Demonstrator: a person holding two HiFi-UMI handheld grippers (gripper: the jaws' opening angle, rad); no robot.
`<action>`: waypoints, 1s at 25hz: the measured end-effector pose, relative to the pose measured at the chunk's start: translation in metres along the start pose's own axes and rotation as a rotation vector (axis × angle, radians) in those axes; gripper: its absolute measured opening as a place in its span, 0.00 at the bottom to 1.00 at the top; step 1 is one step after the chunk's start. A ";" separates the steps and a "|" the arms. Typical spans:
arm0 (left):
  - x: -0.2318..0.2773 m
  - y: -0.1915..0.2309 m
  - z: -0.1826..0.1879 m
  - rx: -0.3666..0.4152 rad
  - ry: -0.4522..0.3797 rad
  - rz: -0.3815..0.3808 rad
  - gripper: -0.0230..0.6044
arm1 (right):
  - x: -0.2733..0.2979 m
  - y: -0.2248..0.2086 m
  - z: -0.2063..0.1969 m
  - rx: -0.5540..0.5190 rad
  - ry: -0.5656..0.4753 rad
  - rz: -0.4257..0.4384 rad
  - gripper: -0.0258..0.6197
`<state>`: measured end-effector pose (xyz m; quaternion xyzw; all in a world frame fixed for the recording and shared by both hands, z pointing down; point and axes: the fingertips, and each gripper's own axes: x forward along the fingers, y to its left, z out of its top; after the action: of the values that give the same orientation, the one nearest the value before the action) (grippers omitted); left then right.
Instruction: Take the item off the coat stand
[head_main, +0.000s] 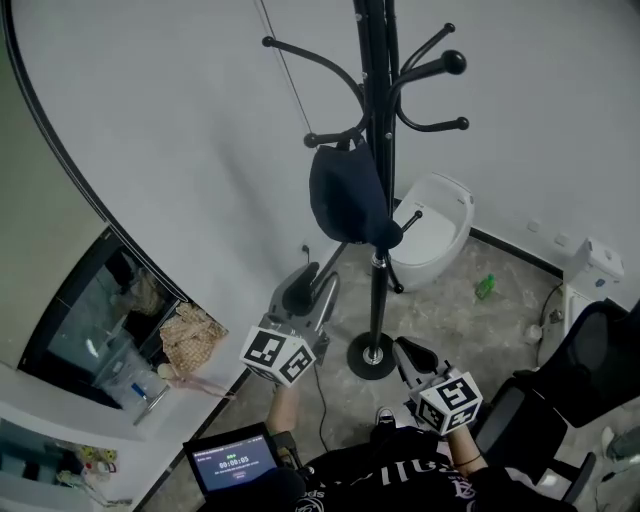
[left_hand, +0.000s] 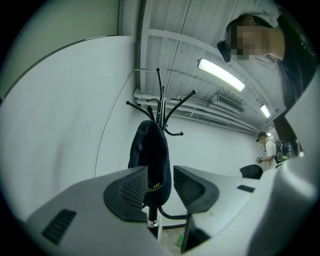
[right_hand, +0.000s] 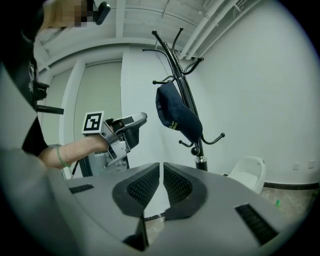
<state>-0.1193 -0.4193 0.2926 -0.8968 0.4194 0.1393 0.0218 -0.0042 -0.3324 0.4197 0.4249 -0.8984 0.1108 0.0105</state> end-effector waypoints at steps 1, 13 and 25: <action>0.010 0.003 0.004 0.007 0.000 0.001 0.27 | 0.003 -0.006 0.009 0.001 -0.010 0.007 0.09; 0.110 0.051 0.083 0.093 -0.021 -0.062 0.50 | 0.033 -0.027 0.041 0.012 -0.017 0.138 0.09; 0.140 0.043 0.065 0.078 0.078 -0.161 0.08 | 0.046 -0.035 0.030 0.009 0.016 0.153 0.09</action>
<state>-0.0815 -0.5416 0.1962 -0.9308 0.3516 0.0858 0.0513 -0.0047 -0.3952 0.4019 0.3540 -0.9277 0.1185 0.0070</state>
